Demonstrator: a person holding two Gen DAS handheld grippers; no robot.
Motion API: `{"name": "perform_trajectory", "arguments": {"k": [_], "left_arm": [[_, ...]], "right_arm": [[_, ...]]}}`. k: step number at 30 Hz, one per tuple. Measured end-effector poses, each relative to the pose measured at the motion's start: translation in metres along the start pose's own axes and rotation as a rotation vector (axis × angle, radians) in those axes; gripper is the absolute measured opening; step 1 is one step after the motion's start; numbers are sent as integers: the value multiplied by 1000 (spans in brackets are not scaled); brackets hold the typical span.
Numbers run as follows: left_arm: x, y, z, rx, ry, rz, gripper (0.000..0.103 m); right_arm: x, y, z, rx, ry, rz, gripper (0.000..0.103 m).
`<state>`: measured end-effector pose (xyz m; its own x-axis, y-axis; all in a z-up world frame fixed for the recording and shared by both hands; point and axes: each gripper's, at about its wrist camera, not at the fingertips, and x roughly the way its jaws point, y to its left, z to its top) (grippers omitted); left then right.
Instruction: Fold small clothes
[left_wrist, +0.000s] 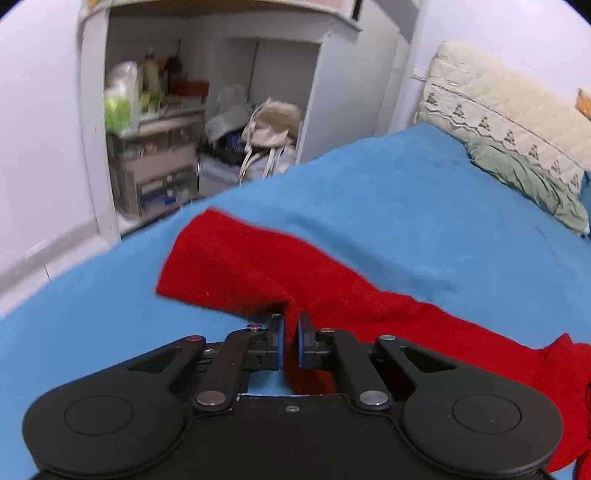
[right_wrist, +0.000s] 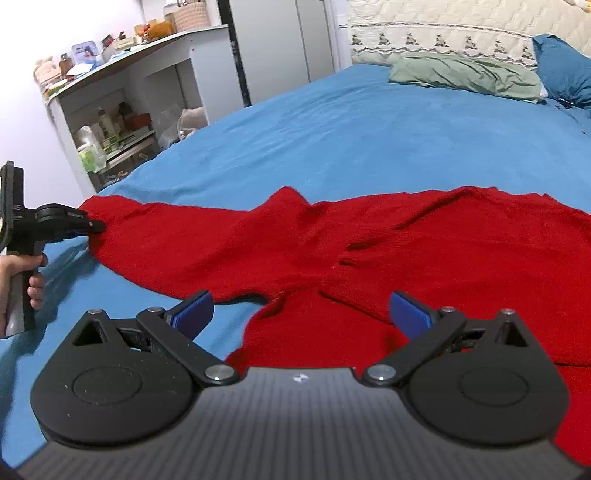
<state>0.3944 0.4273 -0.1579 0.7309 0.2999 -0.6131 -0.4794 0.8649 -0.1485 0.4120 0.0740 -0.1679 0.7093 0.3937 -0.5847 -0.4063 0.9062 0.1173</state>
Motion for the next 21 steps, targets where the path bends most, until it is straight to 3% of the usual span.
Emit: {"name": "perform_trajectory", "arguments": {"k": [5, 8, 12, 16, 21], "left_arm": [[-39, -39, 19, 70, -108, -63, 6], [-66, -90, 28, 131, -145, -201, 6], [-99, -191, 24, 217, -161, -400, 6], [-118, -299, -7, 317, -105, -560, 6], [-102, -399, -87, 444, 39, -632, 6]], "right_arm": [[-18, -20, 8, 24, -32, -22, 103], [-35, -37, 16, 54, -43, -71, 103], [-67, -75, 27, 127, -62, -166, 103], [-99, -121, 32, 163, -90, -269, 103], [-128, -183, 19, 216, -83, -361, 103]]}}
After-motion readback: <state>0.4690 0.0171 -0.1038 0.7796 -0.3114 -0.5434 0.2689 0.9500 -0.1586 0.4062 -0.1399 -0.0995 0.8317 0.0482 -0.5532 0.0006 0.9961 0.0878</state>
